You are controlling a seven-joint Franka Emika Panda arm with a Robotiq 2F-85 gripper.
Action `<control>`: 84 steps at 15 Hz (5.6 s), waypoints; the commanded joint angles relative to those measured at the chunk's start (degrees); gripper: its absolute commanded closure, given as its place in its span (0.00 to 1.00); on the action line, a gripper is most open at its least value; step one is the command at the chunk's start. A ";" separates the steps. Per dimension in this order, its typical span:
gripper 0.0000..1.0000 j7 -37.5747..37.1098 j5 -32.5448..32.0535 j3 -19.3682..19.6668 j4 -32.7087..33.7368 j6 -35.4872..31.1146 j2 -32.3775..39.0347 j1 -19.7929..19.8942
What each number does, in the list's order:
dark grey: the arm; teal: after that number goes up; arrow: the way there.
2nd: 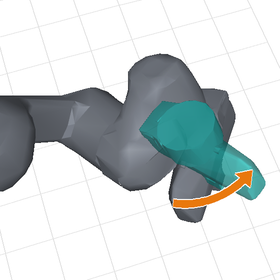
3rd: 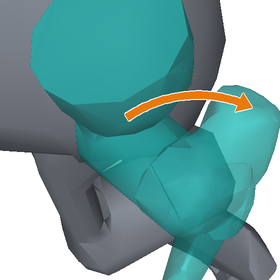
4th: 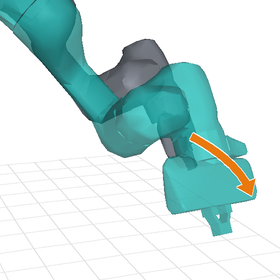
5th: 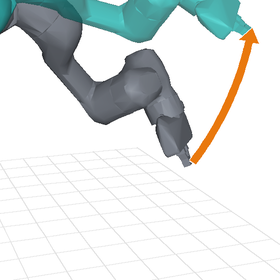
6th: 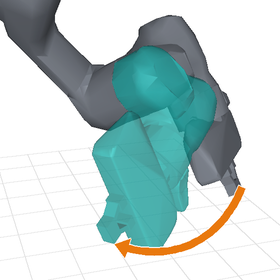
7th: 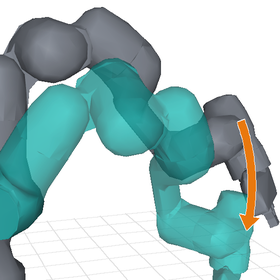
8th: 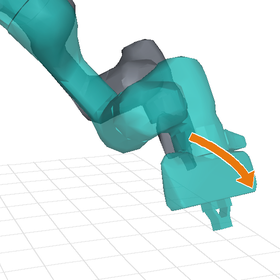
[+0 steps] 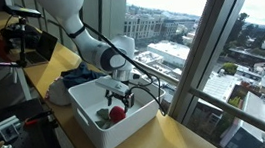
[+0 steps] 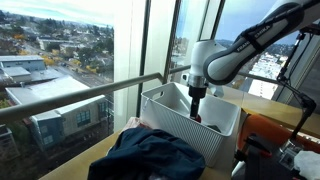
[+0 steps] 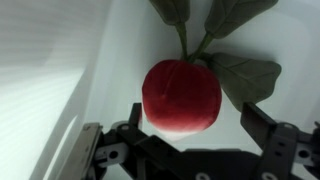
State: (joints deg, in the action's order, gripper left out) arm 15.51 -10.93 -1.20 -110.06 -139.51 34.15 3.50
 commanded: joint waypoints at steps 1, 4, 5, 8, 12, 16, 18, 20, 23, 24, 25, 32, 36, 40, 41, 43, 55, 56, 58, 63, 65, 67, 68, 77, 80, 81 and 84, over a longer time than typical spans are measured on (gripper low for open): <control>0.19 -0.09 0.92 0.18 1.91 -0.50 2.26 0.14; 0.42 -0.06 0.79 0.27 2.20 -0.54 3.06 0.27; 0.49 -0.01 0.77 0.32 2.22 -0.55 3.17 0.36; 0.71 -0.12 0.37 0.59 1.95 -0.24 2.68 0.21; 0.98 -0.21 0.80 -0.10 1.49 0.97 -1.07 -0.27; 0.99 -0.55 1.06 -2.48 0.33 2.26 -7.90 -2.74; 0.97 -0.73 0.49 -4.01 0.67 2.85 -10.64 -5.11; 0.97 -0.75 0.53 -5.88 1.44 3.96 -13.28 -7.72; 0.97 -1.18 0.95 -9.10 3.36 6.50 -16.19 -12.13; 0.97 -1.39 1.28 -10.30 4.62 8.03 -16.93 -13.63; 0.97 -1.93 1.01 -11.23 5.47 8.54 -16.95 -15.14; 0.97 -1.95 1.60 -14.78 9.85 11.86 -15.96 -20.46; 0.97 -1.45 2.54 -14.26 8.63 10.94 -14.54 -19.62; 0.97 -1.10 3.44 -13.31 8.69 10.05 -10.71 -17.80; 0.97 -1.24 3.48 -13.06 8.78 9.93 -9.54 -17.39; 0.97 -1.20 4.13 -12.69 8.84 9.91 -7.03 -16.27; 0.40 1.49 8.09 -12.56 11.06 12.96 -0.88 -11.52; 0.34 1.92 8.45 -12.70 11.34 13.34 -1.70 -11.24; 0.19 3.20 9.67 -13.00 12.07 14.45 -4.15 -10.46; 0.00 6.08 11.60 -12.27 15.97 18.70 -8.74 -9.42; 0.00 6.89 11.93 -11.93 17.19 19.82 -9.66 -9.15; 0.00 7.28 11.31 -11.48 18.29 19.54 -9.38 -9.16; 0.00 7.80 10.94 -11.31 18.71 18.95 -8.98 -9.14; 0.00 31.79 9.29 -11.85 20.11 25.74 -7.19 -7.16; 0.00 38.12 8.40 -12.31 20.06 28.29 -7.75 -8.68; 0.00 40.28 8.09 -12.47 19.94 28.68 -7.95 -9.12; 0.00 47.03 4.98 -11.86 19.99 27.56 -6.78 -10.25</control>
State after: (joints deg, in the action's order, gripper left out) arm 56.57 -2.52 -13.33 -91.15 -112.98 26.63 -5.96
